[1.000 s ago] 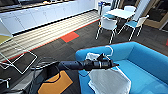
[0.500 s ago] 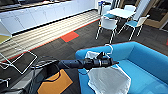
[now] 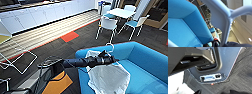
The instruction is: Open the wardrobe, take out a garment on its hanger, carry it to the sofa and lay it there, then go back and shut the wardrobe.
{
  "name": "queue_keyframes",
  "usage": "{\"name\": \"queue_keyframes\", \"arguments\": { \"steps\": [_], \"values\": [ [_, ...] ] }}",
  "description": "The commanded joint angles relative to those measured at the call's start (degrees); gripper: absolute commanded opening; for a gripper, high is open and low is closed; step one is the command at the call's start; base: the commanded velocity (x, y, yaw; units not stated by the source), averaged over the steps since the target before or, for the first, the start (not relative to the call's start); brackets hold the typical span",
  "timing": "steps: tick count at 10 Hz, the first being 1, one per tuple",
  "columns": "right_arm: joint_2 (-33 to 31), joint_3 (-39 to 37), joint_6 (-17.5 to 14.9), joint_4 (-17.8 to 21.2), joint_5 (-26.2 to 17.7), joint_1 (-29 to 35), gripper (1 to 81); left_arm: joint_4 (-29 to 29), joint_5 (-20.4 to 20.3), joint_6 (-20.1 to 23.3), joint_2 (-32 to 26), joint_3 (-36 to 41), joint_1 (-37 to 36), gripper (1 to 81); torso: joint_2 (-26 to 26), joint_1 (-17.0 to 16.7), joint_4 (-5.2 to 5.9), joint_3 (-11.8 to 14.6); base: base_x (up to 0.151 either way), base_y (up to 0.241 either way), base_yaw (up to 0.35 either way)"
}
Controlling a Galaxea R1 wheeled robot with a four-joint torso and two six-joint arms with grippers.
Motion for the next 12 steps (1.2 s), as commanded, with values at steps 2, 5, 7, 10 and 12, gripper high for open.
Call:
{"name": "queue_keyframes", "arguments": {
  "steps": [2, 5, 7, 10, 12],
  "values": [
    [0.58, 0.25, -0.34, -0.24, -4.37, -0.73, 81.1, -1.26, -0.98, 0.26, 5.34, -4.94, -15.94, 1.0, 0.00, 0.00, 0.02, 0.00, 0.000, 0.000, 0.000],
    [0.58, 0.17, -0.34, -0.33, -4.37, -0.73, 81.1, -1.53, -0.71, -0.18, 6.76, -9.17, -17.61, 1.0, 0.00, 0.00, 0.00, -0.02, 0.000, 0.000, 0.000],
    [0.66, 0.17, -0.34, -0.42, -4.37, -0.73, 81.1, -1.79, -0.71, -0.44, 7.45, -10.93, -18.67, 1.0, 0.00, 0.00, 0.02, -0.02, 0.000, 0.000, 0.000],
    [0.66, 0.17, -0.34, -0.42, -4.37, -0.82, 81.1, -0.39, 1.47, -0.36, 9.65, -12.25, -15.87, 1.0, 0.00, 0.00, 0.02, -0.02, 0.000, 0.000, 0.000],
    [0.66, 0.17, -0.34, -0.42, -4.37, -0.82, 81.1, 0.94, 1.66, -0.36, 10.10, -12.51, -15.24, 1.0, 0.00, 0.00, 0.02, -0.02, 0.000, 0.000, 0.000]
  ]
}}
